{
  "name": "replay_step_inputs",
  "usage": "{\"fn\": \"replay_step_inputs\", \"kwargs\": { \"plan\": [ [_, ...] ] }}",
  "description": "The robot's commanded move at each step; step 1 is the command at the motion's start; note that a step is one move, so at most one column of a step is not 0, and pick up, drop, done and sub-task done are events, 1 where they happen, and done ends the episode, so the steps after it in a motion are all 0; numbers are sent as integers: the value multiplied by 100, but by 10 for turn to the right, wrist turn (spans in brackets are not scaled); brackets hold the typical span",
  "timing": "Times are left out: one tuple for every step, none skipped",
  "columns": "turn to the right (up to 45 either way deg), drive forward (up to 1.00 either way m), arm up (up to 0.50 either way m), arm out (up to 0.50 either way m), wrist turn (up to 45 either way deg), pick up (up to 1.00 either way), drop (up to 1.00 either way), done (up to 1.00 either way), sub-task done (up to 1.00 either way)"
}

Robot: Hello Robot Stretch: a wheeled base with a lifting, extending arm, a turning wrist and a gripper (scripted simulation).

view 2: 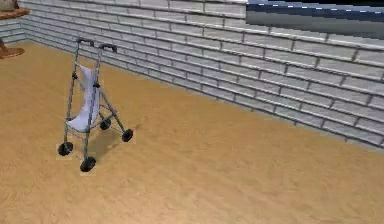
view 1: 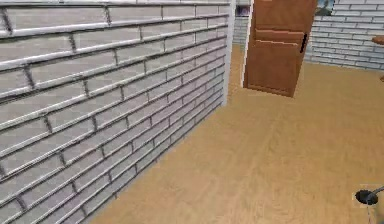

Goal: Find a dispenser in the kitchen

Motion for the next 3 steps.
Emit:
{"fn": "replay_step_inputs", "kwargs": {
  "plan": [
    [210, 0, 0, 0, 0, 0, 0, 0, 0],
    [0, 100, 0, 0, 0, 0, 0, 0, 0],
    [0, 100, 0, 0, 0, 0, 0, 0, 0]
  ]
}}
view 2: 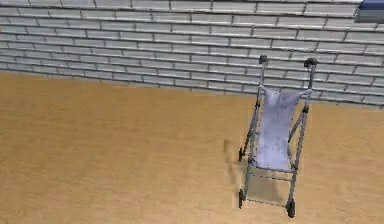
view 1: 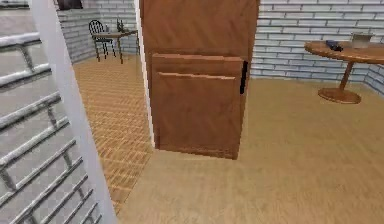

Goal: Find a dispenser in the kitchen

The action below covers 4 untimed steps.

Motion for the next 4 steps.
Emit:
{"fn": "replay_step_inputs", "kwargs": {
  "plan": [
    [0, 100, 0, 0, 0, 0, 0, 0, 0],
    [120, 0, 0, 0, 0, 0, 0, 0, 0],
    [0, 5, 0, 0, 0, 0, 0, 0, 0],
    [-450, 0, 0, 0, 0, 0, 0, 0, 0]
  ]
}}
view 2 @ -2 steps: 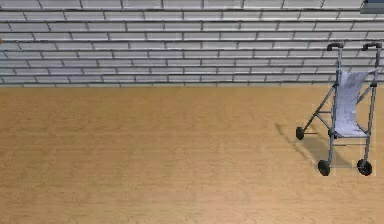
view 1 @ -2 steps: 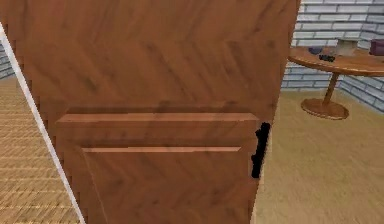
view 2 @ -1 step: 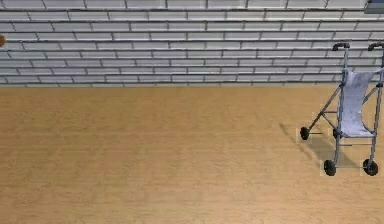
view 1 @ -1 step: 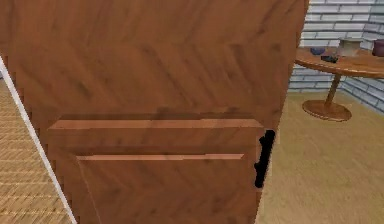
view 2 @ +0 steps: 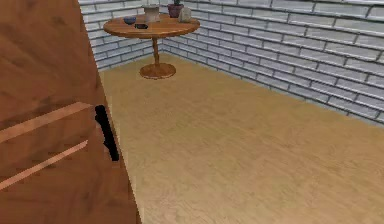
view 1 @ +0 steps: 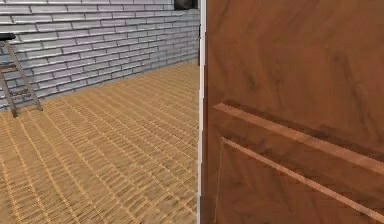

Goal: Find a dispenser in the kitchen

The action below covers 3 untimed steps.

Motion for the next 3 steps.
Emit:
{"fn": "replay_step_inputs", "kwargs": {
  "plan": [
    [-240, 0, 0, 0, 0, 0, 0, 0, 0],
    [0, 80, 0, 0, 0, 0, 0, 0, 0],
    [-180, 0, 0, 0, 0, 0, 0, 0, 0]
  ]
}}
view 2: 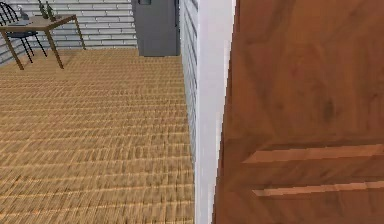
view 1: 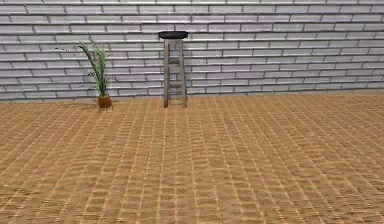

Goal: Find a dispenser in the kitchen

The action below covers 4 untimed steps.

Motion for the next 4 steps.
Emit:
{"fn": "replay_step_inputs", "kwargs": {
  "plan": [
    [0, 15, 0, 0, 0, 0, 0, 0, 0],
    [450, 0, 0, 0, 0, 0, 0, 0, 0],
    [180, 0, 0, 0, 0, 0, 0, 0, 0],
    [0, 100, 0, 0, 0, 0, 0, 0, 0]
  ]
}}
